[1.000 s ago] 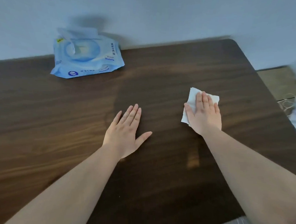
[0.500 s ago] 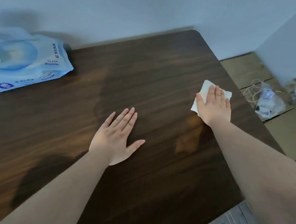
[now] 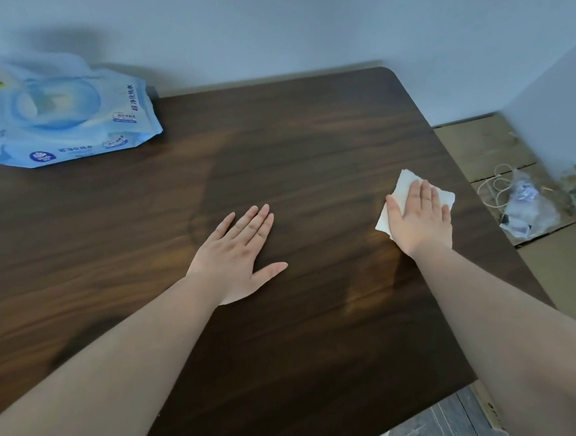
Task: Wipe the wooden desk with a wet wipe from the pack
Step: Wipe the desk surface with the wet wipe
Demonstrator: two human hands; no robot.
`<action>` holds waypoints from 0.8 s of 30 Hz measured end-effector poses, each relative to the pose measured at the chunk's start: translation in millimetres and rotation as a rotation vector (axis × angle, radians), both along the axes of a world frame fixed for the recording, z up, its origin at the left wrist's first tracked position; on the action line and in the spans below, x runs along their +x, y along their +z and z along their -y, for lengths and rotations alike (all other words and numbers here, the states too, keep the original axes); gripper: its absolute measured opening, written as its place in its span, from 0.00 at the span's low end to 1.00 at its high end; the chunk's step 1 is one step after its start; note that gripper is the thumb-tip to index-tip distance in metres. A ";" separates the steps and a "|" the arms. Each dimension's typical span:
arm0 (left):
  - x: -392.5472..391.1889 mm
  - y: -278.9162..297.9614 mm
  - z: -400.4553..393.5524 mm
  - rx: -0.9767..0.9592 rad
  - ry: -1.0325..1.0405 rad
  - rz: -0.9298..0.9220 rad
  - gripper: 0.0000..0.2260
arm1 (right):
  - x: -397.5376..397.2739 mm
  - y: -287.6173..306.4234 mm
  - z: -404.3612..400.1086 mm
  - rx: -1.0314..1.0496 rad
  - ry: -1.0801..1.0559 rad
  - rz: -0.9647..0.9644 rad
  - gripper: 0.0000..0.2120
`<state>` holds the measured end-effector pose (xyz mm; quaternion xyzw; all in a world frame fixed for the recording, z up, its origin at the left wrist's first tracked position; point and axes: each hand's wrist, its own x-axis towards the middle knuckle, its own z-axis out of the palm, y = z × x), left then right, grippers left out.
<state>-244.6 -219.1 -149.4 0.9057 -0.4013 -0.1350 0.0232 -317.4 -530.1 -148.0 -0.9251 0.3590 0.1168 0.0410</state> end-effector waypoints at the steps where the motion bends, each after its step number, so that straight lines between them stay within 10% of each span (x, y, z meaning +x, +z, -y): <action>1: -0.5 1.9 -1.9 -0.007 0.023 -0.024 0.37 | -0.4 0.9 -7.9 -0.006 0.043 -0.009 0.35; 24: -91.2 16.1 -323.3 0.124 0.866 -0.026 0.45 | 57.5 -3.1 -369.0 0.151 0.985 0.022 0.34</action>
